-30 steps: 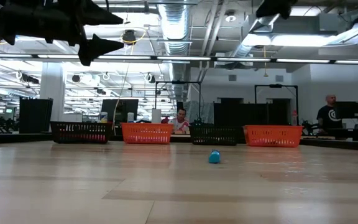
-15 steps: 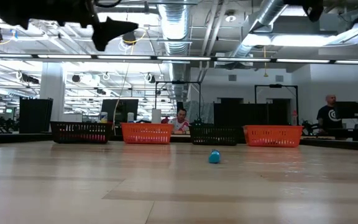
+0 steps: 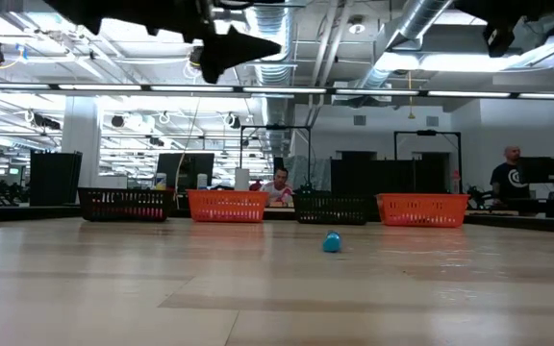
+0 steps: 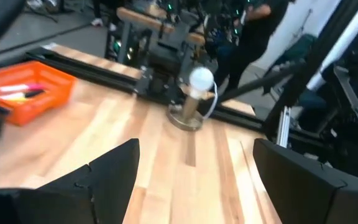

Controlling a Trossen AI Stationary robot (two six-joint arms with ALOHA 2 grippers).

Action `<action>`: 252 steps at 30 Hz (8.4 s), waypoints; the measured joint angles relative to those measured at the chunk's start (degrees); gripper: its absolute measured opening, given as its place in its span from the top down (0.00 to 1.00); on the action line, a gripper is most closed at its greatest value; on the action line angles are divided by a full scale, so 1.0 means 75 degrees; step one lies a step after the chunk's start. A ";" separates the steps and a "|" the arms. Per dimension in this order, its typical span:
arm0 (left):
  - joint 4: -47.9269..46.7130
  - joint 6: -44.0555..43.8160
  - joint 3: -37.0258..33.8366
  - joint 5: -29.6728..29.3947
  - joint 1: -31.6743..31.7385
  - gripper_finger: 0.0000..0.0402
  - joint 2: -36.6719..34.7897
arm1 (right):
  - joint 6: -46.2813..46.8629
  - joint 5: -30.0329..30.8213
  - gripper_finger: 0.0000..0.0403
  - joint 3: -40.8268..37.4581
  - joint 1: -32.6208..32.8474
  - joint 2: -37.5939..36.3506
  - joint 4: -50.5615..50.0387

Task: Pick & Place Markers
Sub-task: Put the small light blue highlighter pen into the right orange bin

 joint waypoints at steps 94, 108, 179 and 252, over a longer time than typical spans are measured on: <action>-0.7654 -0.6477 0.5769 0.0352 -0.0497 0.22 0.5489 | 0.0132 0.0377 0.84 -0.0170 0.0826 -0.0233 -0.0062; -0.7593 -0.6049 0.5766 0.0380 -0.0442 0.22 0.5554 | 0.0129 0.0365 0.84 -0.0170 0.0826 -0.0233 -0.0062; -0.7188 -0.3797 0.3842 -0.2144 -0.0474 0.32 0.1692 | 0.1302 0.0158 0.84 -0.0164 0.1708 0.2447 0.1938; -0.6069 0.0782 -0.1762 -0.2104 -0.1837 0.47 -0.7688 | 0.9394 0.0720 0.50 0.6661 0.3227 1.2147 -0.2985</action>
